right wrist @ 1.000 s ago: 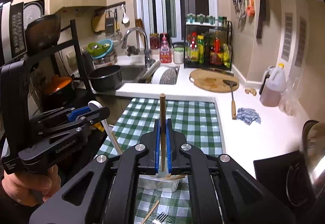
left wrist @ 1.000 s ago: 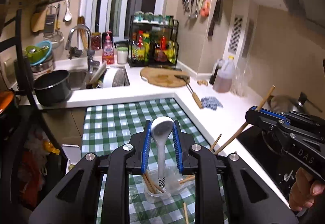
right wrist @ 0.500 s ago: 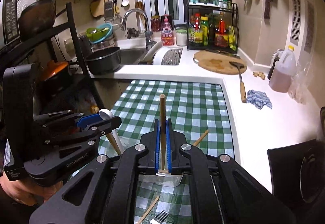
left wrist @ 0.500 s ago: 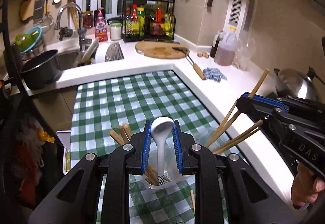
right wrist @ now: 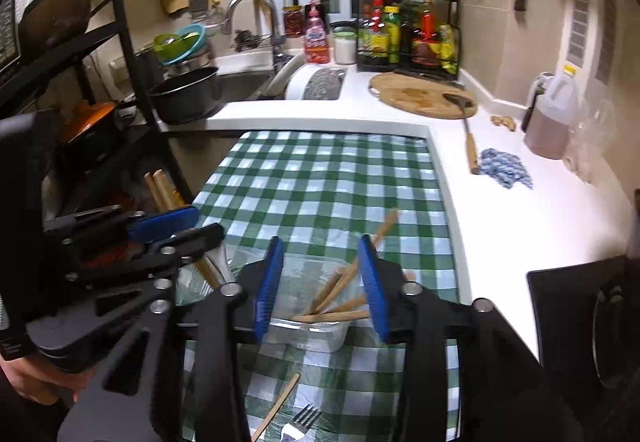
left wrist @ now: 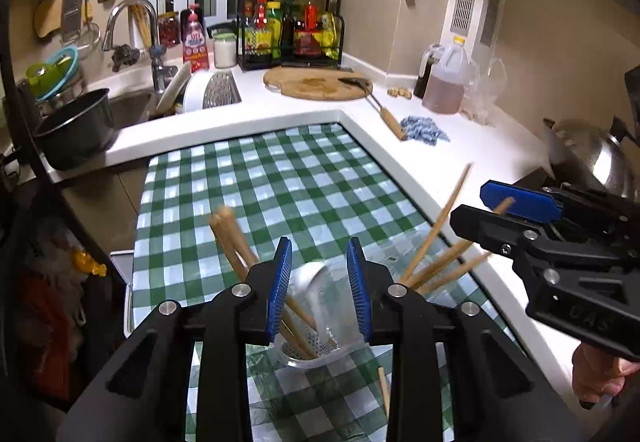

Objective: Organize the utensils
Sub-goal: 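Open the left tool to release the spoon while the right tool releases its chopstick, then raise both open tools away from the container, then lower the right tool onto the white fork handle while the left tool approaches a chopstick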

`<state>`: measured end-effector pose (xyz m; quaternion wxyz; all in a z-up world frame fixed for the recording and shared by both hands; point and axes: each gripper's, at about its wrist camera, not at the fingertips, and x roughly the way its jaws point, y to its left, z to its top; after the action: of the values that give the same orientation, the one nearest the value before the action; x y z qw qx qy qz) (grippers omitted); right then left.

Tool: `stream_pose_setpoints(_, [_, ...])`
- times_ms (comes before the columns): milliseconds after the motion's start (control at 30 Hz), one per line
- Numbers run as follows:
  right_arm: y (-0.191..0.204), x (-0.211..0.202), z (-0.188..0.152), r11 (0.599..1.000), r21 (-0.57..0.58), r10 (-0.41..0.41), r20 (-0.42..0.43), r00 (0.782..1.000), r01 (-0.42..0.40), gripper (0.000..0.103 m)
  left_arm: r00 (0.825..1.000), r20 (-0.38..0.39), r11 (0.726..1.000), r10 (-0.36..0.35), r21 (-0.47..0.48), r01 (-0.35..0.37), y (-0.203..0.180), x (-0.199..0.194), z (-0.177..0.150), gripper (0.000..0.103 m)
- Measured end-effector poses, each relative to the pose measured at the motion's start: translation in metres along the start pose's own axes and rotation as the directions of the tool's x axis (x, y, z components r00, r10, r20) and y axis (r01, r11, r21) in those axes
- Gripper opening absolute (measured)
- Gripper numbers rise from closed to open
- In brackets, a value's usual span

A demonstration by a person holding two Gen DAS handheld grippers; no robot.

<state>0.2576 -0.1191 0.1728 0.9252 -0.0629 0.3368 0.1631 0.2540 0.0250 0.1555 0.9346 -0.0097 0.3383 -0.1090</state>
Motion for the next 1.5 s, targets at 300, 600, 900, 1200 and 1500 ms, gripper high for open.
stream_pose_setpoints(300, [0.002, -0.066, 0.005, 0.998, -0.006, -0.053, 0.13, 0.99, 0.054, 0.04, 0.986, 0.165, 0.999, 0.006, -0.036, 0.0, -0.008, -0.073, -0.006, 0.029])
stream_pose_setpoints(600, [0.011, -0.138, -0.062, 0.996, 0.07, -0.069, 0.265, 0.962, 0.052, 0.04, 0.969, 0.24, 0.997, 0.059, -0.061, -0.045, -0.021, -0.128, -0.091, 0.029])
stream_pose_setpoints(900, [0.027, -0.139, -0.171, 0.977, 0.2, -0.119, 0.228, 0.966, 0.074, 0.04, 0.974, 0.213, 0.993, 0.072, -0.104, -0.05, -0.018, -0.145, -0.178, 0.029])
stream_pose_setpoints(1200, [0.051, -0.097, -0.261, 0.965, 0.216, -0.182, 0.147, 0.972, 0.149, 0.01, 0.975, 0.189, 0.99, 0.112, -0.101, -0.094, -0.017, -0.135, -0.214, 0.029])
stream_pose_setpoints(1500, [0.068, -0.063, -0.294, 0.973, 0.173, -0.164, 0.057, 0.985, 0.152, 0.011, 0.976, 0.185, 0.98, 0.119, -0.182, -0.085, 0.008, -0.145, -0.222, 0.029])
